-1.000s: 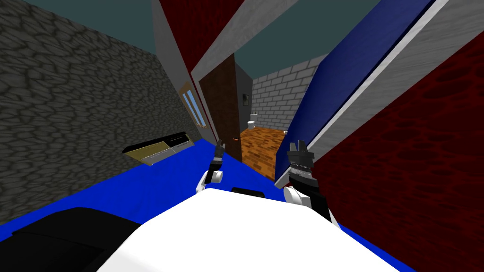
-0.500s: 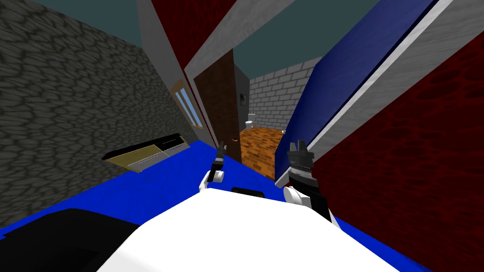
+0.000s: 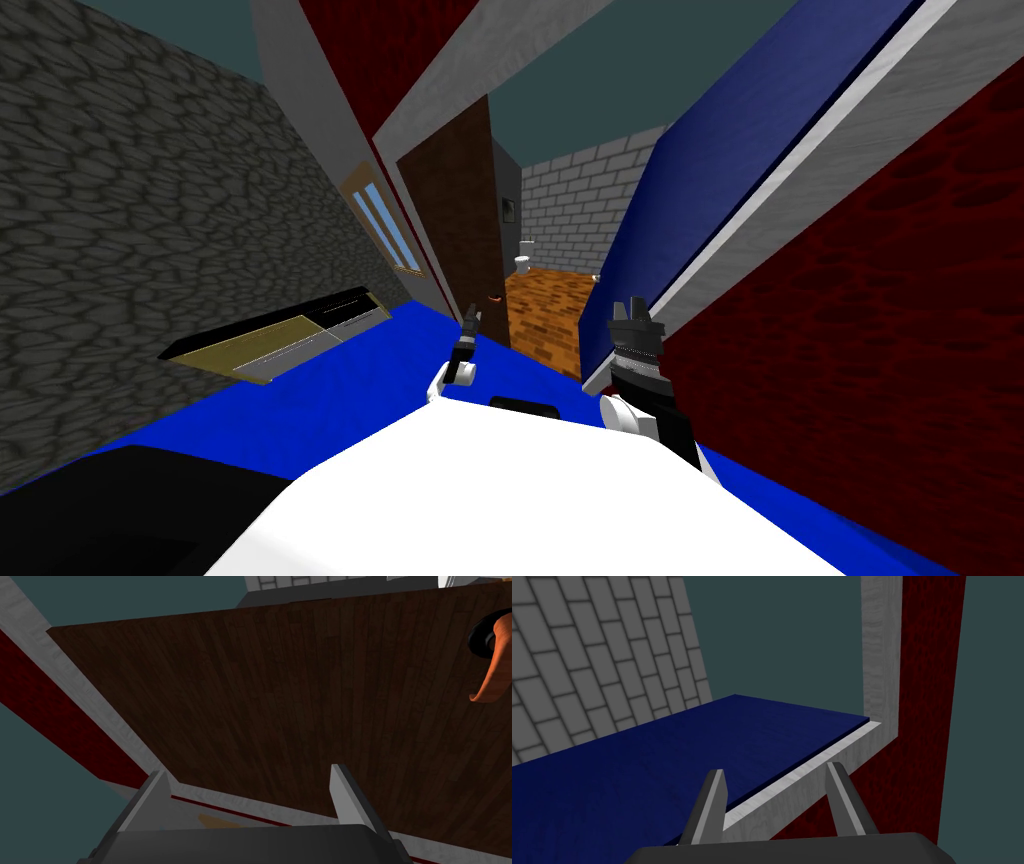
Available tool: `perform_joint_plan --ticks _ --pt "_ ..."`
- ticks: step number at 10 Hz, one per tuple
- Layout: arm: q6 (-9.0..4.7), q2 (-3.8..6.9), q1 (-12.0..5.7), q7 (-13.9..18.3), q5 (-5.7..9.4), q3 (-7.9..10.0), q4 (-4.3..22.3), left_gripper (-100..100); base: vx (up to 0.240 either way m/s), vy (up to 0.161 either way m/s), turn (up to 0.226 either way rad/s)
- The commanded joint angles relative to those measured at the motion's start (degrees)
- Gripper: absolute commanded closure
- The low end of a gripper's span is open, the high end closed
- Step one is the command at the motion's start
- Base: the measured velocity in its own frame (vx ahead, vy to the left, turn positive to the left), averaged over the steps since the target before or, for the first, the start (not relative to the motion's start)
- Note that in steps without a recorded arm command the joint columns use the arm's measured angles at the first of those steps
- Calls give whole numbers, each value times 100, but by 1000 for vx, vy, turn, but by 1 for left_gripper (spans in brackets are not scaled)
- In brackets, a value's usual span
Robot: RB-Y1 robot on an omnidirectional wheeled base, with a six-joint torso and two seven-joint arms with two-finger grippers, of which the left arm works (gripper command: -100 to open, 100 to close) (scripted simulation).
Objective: Push the door open
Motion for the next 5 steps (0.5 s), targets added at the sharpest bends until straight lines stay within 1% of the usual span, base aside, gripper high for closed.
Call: perform_joint_plan --ticks 1,2,3,4,5 --pt "-93 -1 -100 -29 23 1 286 -100 54 119 -173" --pt "-93 -1 -100 -29 23 1 368 -100 42 98 -68" --pt "-146 1 -178 -43 40 7 593 -100 48 85 -104" --pt "-198 1 -256 -58 57 14 778 -100 59 103 -211" --pt "-198 1 -256 -58 57 14 819 -100 37 79 -45"
